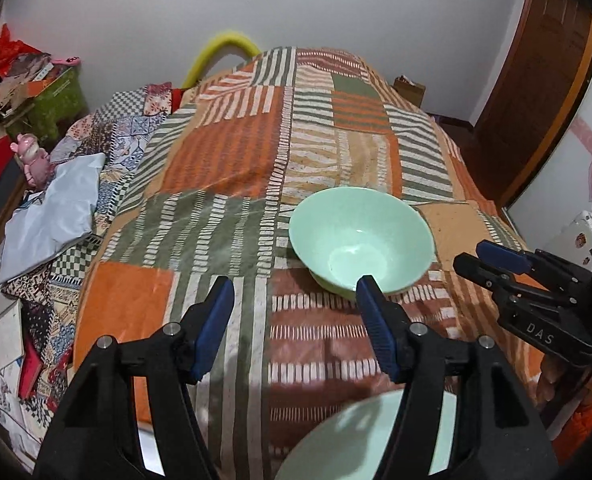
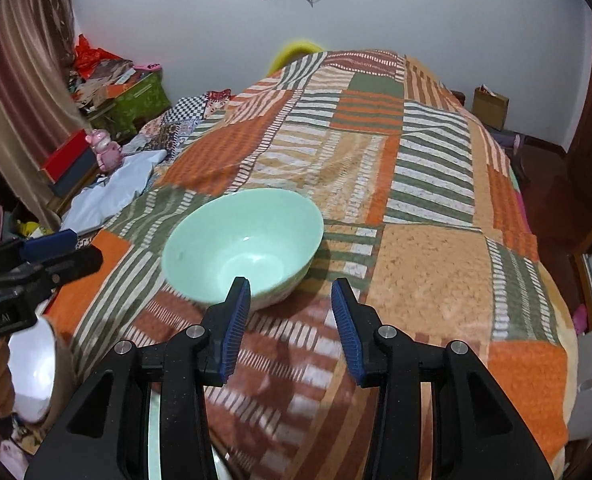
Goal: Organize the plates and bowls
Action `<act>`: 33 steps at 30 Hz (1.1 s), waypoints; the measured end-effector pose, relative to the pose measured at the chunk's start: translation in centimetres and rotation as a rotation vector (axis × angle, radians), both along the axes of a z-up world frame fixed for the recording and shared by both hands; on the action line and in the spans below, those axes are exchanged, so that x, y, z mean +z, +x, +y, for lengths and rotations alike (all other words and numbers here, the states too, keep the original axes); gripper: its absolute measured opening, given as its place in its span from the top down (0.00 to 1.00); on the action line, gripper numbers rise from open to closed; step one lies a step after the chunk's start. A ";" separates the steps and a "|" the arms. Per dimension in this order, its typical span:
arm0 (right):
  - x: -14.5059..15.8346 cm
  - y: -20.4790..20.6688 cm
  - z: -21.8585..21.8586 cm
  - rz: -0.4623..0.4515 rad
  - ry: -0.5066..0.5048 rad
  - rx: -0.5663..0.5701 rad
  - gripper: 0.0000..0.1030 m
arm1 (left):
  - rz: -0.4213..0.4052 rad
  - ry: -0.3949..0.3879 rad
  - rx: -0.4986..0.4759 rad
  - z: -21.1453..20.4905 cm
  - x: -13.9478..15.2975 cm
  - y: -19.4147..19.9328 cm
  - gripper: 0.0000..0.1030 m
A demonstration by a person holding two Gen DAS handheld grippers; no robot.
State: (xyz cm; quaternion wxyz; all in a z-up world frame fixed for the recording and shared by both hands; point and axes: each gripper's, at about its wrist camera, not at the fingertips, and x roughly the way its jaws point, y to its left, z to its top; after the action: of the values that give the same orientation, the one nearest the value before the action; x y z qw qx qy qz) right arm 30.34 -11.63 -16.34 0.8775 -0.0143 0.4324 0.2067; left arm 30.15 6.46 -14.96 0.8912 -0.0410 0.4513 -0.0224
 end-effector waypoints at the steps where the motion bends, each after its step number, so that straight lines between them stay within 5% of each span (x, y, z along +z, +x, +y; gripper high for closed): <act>1: -0.2 0.4 0.2 0.004 -0.001 0.002 0.62 | 0.007 -0.001 -0.002 0.0 -0.3 0.5 0.39; 19: -4.1 4.3 1.8 0.097 -0.047 0.020 0.72 | 0.123 0.004 -0.021 -0.7 -5.3 5.9 0.39; 33: -5.2 4.0 2.4 0.130 -0.046 0.061 0.77 | 0.235 -0.035 -0.057 -2.0 -8.8 7.8 0.78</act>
State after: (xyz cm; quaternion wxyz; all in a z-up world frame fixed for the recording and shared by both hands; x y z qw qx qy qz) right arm 34.36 -9.22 -21.50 0.8403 -0.0341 0.4924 0.2240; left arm 37.98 4.46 -23.79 0.8303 -0.0463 0.5531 -0.0507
